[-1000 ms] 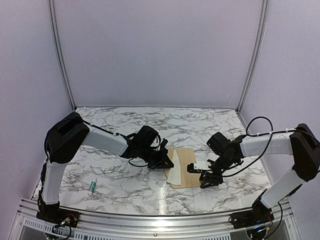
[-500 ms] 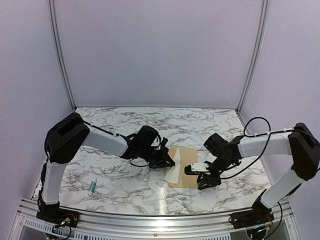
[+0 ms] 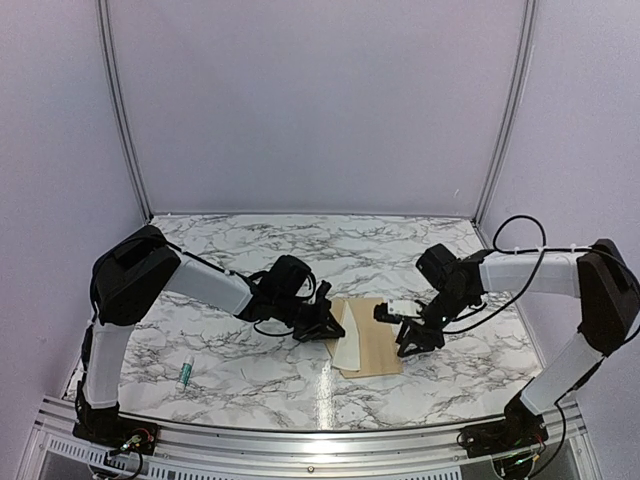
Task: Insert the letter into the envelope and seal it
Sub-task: Place the 1/4-folded letter in the envelope.
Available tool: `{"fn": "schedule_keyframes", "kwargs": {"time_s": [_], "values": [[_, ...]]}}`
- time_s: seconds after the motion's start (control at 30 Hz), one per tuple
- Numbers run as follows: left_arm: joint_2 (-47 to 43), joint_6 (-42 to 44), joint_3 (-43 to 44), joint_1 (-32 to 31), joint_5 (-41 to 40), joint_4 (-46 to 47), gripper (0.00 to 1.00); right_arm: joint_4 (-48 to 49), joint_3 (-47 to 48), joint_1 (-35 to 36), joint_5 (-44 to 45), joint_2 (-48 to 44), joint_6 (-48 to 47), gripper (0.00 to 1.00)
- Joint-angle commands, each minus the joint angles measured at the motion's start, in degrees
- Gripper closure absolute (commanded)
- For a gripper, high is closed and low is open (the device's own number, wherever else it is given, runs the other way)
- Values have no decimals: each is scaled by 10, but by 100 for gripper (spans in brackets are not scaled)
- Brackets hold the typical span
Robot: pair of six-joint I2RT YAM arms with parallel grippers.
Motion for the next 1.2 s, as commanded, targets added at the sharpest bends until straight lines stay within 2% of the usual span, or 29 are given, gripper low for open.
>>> {"fn": "schedule_keyframes", "kwargs": {"time_s": [0.0, 0.13, 0.23, 0.37, 0.5, 0.83, 1.17], "values": [[-14, 9, 4, 0, 26, -3, 100, 14, 96, -44, -51, 33, 8, 65], [-18, 30, 15, 1, 29, -37, 100, 47, 142, -46, -41, 85, 46, 66], [-19, 75, 39, 0, 22, -106, 100, 60, 166, -46, -23, 111, 67, 70], [-24, 91, 39, 0, 22, -121, 100, 79, 160, -45, 10, 130, 75, 75], [-18, 94, 41, 0, 24, -122, 100, 89, 153, -46, 17, 151, 80, 79], [-26, 105, 38, 2, 10, -128, 100, 96, 135, -45, 25, 194, 69, 84], [-79, 70, -24, 8, -34, -86, 100, 92, 115, -46, 37, 219, 79, 88]]}}
